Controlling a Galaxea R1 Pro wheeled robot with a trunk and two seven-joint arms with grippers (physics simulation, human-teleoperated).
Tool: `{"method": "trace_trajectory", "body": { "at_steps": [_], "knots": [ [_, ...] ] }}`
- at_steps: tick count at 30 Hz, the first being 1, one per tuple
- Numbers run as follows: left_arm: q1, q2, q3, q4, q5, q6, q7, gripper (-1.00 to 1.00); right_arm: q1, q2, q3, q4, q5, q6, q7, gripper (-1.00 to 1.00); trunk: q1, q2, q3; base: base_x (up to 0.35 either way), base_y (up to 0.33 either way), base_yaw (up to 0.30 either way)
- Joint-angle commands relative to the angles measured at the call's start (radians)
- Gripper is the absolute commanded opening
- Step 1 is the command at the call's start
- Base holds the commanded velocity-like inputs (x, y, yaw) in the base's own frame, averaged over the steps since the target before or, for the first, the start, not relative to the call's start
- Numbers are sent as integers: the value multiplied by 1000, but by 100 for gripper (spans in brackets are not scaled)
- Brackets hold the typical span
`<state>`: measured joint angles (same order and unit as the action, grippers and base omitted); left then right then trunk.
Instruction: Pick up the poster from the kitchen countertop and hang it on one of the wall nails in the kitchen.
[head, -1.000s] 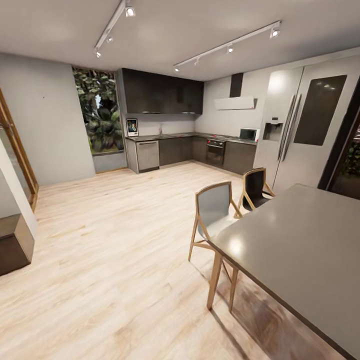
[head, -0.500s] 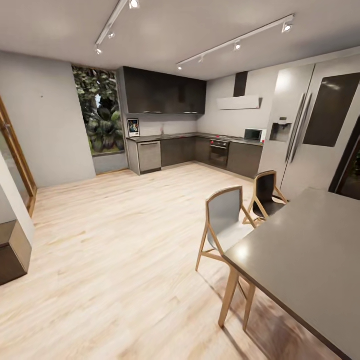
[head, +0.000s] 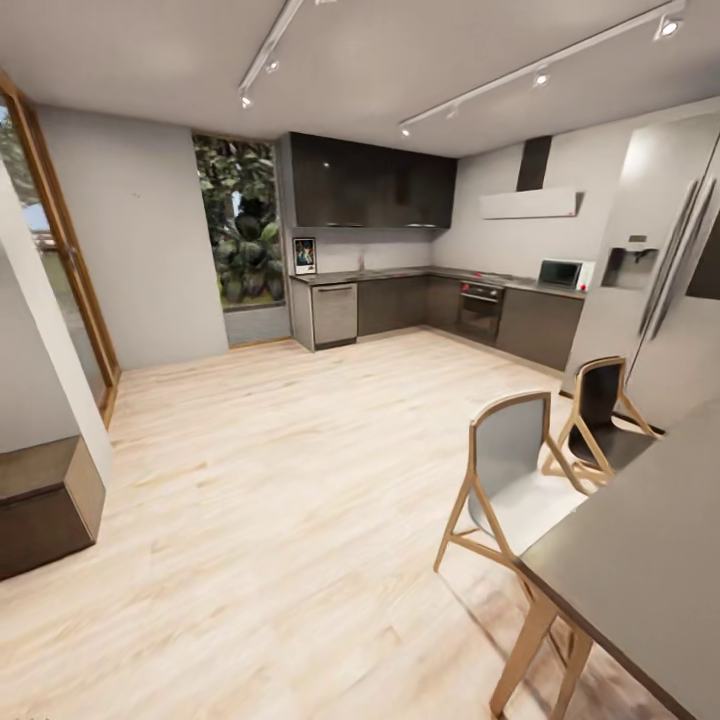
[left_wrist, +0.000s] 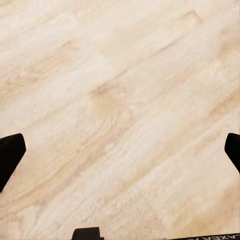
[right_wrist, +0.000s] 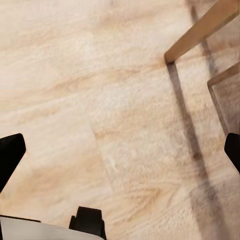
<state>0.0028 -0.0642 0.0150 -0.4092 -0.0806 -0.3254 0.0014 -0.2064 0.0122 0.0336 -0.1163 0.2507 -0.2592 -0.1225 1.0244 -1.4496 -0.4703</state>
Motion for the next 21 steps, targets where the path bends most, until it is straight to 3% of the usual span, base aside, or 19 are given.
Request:
{"method": "trace_trajectory", "body": {
  "at_steps": [1, 10, 21],
  "knots": [
    [0, 0, 2, -1, -8, -1, 0, 100, -1, 0, 3, 1, 7, -2, -8, 100, 1, 0, -1, 319, 139, 287],
    [0, 0, 2, -1, -8, -1, 0, 100, -1, 0, 3, 1, 7, -2, -8, 100, 1, 0, -1, 319, 138, 270],
    [0, 0, 2, 0, -8, -1, 0, 100, -1, -1, 1, 1, 7, -2, -8, 100, 1, 0, -1, 319, 138, 37]
  ]
}}
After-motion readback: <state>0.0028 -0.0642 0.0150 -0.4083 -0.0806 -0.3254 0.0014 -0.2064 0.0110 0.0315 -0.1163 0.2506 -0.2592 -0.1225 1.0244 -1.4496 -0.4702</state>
